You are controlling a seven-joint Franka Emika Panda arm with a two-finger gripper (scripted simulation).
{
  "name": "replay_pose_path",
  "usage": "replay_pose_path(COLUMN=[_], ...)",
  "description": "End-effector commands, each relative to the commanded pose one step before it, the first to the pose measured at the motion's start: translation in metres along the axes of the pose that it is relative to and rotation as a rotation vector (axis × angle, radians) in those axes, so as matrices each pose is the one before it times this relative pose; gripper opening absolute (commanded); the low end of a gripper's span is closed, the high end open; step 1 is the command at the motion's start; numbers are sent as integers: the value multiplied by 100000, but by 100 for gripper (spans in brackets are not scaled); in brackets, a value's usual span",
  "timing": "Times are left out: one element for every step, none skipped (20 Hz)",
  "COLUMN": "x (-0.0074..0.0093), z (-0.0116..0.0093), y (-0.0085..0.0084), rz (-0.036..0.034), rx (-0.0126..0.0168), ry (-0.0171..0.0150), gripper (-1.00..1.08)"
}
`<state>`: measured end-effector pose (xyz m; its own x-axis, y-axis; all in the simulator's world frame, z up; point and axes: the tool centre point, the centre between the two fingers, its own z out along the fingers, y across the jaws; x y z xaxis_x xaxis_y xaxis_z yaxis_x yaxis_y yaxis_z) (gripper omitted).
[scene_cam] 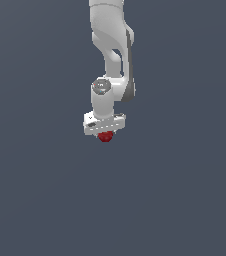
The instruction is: Pick up the object and move it to a goal position.
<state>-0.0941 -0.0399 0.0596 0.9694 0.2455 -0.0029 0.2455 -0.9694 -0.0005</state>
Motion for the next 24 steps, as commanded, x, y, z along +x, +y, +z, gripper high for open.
replay_pose_path(x=[221, 58, 65, 74, 77, 82, 88, 96, 99, 104, 112, 115, 121, 128, 125, 125, 126, 130, 127, 128, 129, 130, 132, 134], z=[-1107, -507, -560, -610, -662, -710, -756, -801, -844, -886, -928, -968, -1008, -1039, -1036, -1026, -1018, -1010, -1006, -1001, -998, -995, -993, -992], y=[-610, -317, -349, -391, -411, -440, -467, -503, -518, -543, -578, -590, -614, -646, -629, -623, -618, -635, -610, -608, -606, -605, -604, -604], rz=[-62, 0, 0, -12, 0, 0, 0, -4, 0, 0, -5, 0, 0, -6, 0, 0, 0, -15, 0, 0, 0, 0, 0, 0], rx=[-94, 0, 0, -44, 0, 0, 0, -67, 0, 0, -67, 0, 0, -67, 0, 0, 0, -66, 0, 0, 0, 0, 0, 0], ry=[304, 0, 0, -18, 0, 0, 0, -18, 0, 0, -15, 0, 0, -13, 0, 0, 0, -12, 0, 0, 0, 0, 0, 0], gripper=[-100, -100, -100, -100, -100, -100, -100, -100, -100, -100, -100, -100, -100, -100, -100, -100, -100, -100, -100, -100, -100, -100, -100, -100])
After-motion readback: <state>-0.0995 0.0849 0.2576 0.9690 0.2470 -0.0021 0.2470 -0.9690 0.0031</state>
